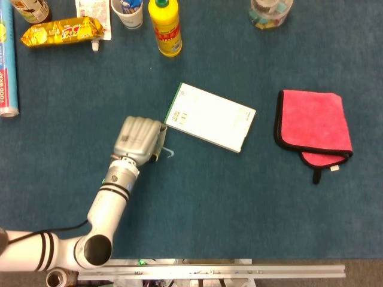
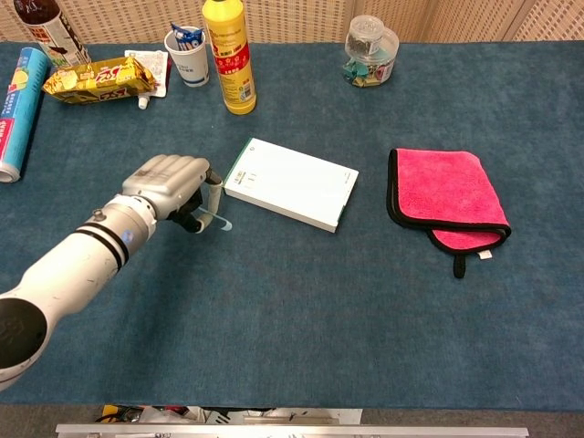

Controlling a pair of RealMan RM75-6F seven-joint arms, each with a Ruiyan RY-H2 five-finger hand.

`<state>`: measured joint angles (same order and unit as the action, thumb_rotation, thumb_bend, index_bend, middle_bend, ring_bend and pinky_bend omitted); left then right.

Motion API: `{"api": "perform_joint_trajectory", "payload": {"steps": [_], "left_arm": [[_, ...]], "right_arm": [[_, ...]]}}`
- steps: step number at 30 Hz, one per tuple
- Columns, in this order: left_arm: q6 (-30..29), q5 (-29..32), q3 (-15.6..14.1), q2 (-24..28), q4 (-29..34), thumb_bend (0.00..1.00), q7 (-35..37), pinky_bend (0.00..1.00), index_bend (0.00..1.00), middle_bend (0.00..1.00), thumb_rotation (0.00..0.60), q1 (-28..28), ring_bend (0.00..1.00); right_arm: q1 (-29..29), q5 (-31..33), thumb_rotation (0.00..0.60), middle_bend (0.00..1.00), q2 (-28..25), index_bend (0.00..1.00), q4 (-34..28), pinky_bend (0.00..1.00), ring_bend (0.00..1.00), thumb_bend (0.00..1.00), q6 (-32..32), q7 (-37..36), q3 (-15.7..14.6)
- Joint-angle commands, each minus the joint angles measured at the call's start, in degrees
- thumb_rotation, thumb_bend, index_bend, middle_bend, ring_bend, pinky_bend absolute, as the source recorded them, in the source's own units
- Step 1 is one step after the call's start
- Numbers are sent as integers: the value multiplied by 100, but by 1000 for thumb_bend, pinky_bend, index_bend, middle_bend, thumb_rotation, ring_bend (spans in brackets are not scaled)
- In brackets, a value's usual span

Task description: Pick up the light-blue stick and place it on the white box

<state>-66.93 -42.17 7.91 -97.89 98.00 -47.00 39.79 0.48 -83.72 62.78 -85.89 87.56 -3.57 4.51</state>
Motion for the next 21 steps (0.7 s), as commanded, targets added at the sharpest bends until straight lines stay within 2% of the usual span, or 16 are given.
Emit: {"api": "perform_joint_trajectory", "payload": {"steps": [1, 6, 14, 21], "left_arm": [[31, 48, 155, 94, 83, 396, -166, 1000, 564, 965, 600, 179, 1000], [59, 20, 309, 99, 31, 396, -347, 1000, 562, 965, 600, 447, 1000], [-83, -268, 193, -269, -498, 401, -1185, 1000, 562, 967, 600, 1000, 1000], [-282, -73, 215, -737, -831, 402, -1861, 1000, 562, 967, 600, 1319, 1000]], "right_arm": [[-4, -13, 600, 447, 1, 318, -18, 423, 355, 228, 13, 8, 3], [2, -27, 600, 447, -3, 318, -64, 423, 355, 227, 31, 40, -3], [7, -86, 600, 447, -36, 318, -168, 423, 355, 228, 67, 101, -22], [18, -81, 600, 447, -46, 318, -208, 423, 355, 228, 62, 121, -37]]}}
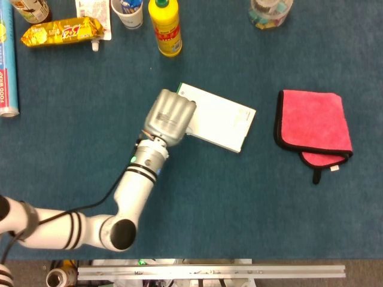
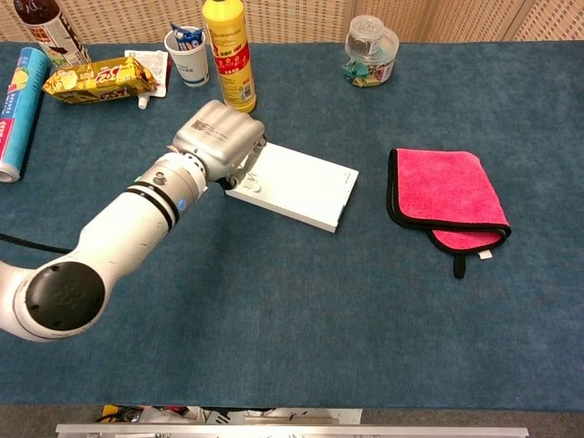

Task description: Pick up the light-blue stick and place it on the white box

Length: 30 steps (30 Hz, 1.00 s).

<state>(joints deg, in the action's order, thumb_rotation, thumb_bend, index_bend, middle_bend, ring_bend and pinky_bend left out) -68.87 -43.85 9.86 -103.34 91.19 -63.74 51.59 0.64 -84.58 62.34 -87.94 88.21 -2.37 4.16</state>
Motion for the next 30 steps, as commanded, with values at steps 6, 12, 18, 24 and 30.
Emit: {"api": "perform_joint_trajectory", "payload": {"steps": [6, 12, 18, 24, 30], "left_arm": [[-208, 293, 77, -622, -706, 403, -814, 1000, 560, 966, 600, 451, 1000], [-383, 329, 167, -1025, -1324, 403, -1197, 1000, 557, 964, 600, 663, 1000], [-445, 359, 156, -1255, -1765, 404, -1444, 1000, 549, 963, 600, 722, 1000], [-453, 450, 211, -1396, -1859, 403, -1577, 1000, 508, 964, 600, 708, 1000], [-461, 465, 263, -1494, -1831, 402, -1635, 1000, 455, 964, 600, 704, 1000]], "right_arm": [[8, 19, 600, 447, -15, 318, 2, 423, 355, 228, -10, -10, -3], [14, 32, 600, 447, -15, 318, 4, 423, 355, 227, -28, -9, -16], [40, 58, 600, 447, -18, 318, 16, 423, 355, 227, -17, -15, -21], [51, 52, 600, 447, -22, 318, 20, 423, 355, 227, -3, -20, -24], [69, 61, 600, 447, -29, 318, 27, 423, 355, 228, 19, -29, -20]]}}
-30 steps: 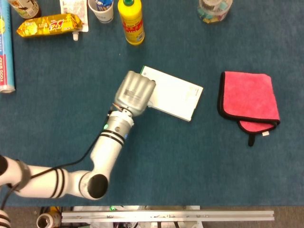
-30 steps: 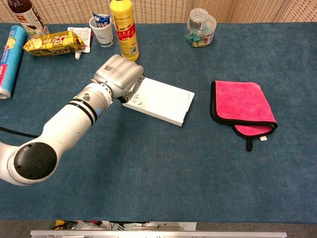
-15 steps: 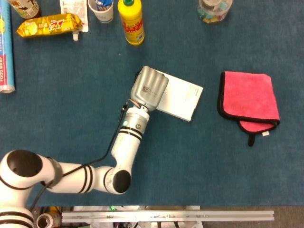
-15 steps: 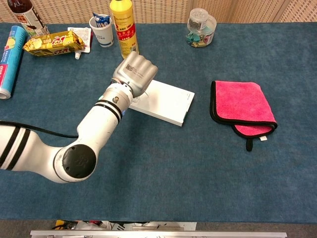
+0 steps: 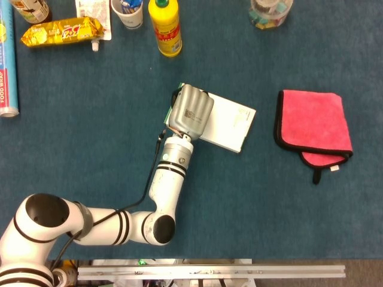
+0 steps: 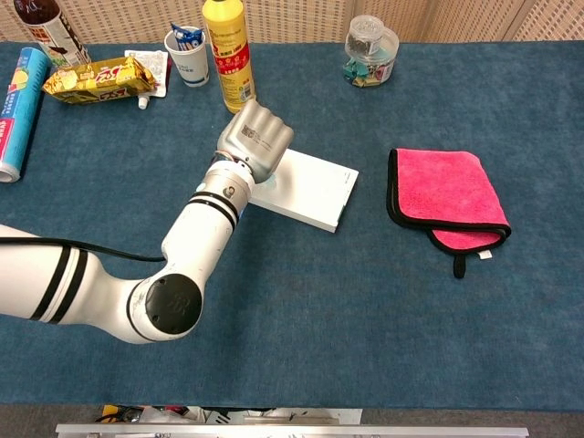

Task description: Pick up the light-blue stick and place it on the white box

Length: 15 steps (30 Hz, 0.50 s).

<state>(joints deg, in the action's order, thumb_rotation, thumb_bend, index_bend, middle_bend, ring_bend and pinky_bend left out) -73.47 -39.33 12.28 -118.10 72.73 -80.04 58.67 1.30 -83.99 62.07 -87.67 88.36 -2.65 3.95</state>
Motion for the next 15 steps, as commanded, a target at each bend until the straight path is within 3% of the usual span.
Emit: {"api": "perform_joint_trajectory", "payload": {"steps": [1, 15], "left_arm": [[-3, 10, 28, -26, 28, 402, -8, 1000, 450, 964, 600, -5, 1000], [-3, -107, 87, 151, 448, 402, 141, 1000, 421, 964, 600, -119, 1000]], "right_arm": [[7, 5, 600, 447, -3, 318, -1, 423, 355, 227, 9, -5, 2], [33, -5, 600, 447, 5, 318, 24, 423, 359, 227, 39, -38, 2]]}}
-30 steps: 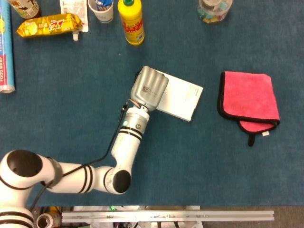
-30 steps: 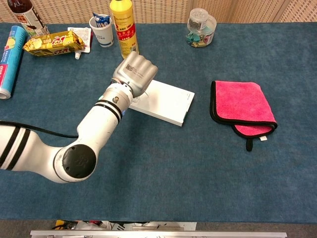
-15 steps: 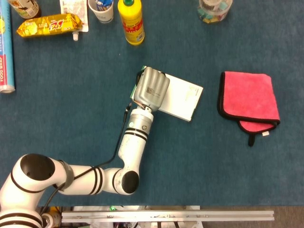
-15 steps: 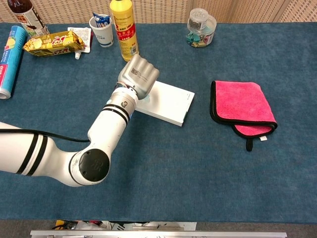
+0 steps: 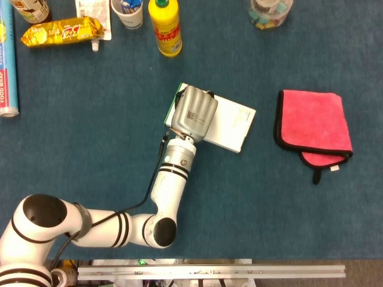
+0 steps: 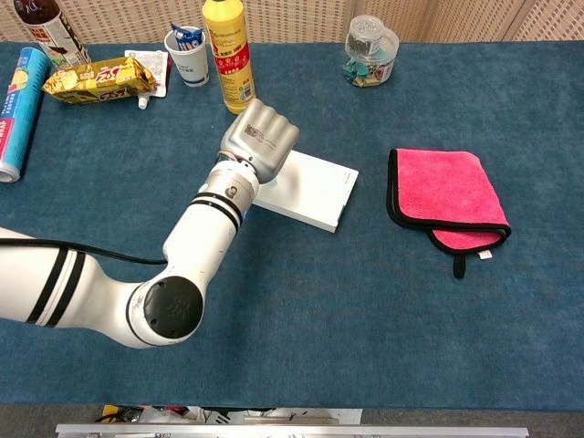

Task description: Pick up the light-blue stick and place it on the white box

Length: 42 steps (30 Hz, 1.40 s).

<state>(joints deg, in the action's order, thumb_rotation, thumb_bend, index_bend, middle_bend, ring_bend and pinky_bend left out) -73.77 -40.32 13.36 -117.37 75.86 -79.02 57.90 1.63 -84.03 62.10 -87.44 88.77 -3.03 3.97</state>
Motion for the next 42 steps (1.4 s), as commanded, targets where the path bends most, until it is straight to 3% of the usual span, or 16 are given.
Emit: {"api": "perform_joint_trajectory", "payload": {"steps": [1, 8, 12, 27, 42], "left_arm": [[45, 15, -35, 99, 199, 402, 39, 1000, 422, 964, 600, -58, 1000], [35, -57, -237, 293, 719, 408, 76, 1000, 429, 964, 600, -165, 1000], [37, -62, -300, 384, 945, 474, 76, 1000, 429, 964, 600, -190, 1000], [-24, 156, -305, 316, 700, 486, -185, 1000, 430, 964, 600, -137, 1000], [-38, 262, -402, 263, 897, 486, -222, 1000, 433, 963, 600, -140, 1000]], "right_arm": [[-2, -3, 600, 447, 4, 318, 3, 423, 359, 227, -3, -1, 0], [6, -23, 600, 447, 11, 318, 10, 423, 360, 227, 11, -16, -6], [11, -30, 600, 447, 9, 318, 9, 423, 359, 228, 20, -16, -6], [54, -28, 600, 447, -1, 318, 12, 423, 360, 227, 62, -31, -13], [51, -10, 600, 447, 15, 318, 45, 423, 360, 227, 37, -40, -5]]}}
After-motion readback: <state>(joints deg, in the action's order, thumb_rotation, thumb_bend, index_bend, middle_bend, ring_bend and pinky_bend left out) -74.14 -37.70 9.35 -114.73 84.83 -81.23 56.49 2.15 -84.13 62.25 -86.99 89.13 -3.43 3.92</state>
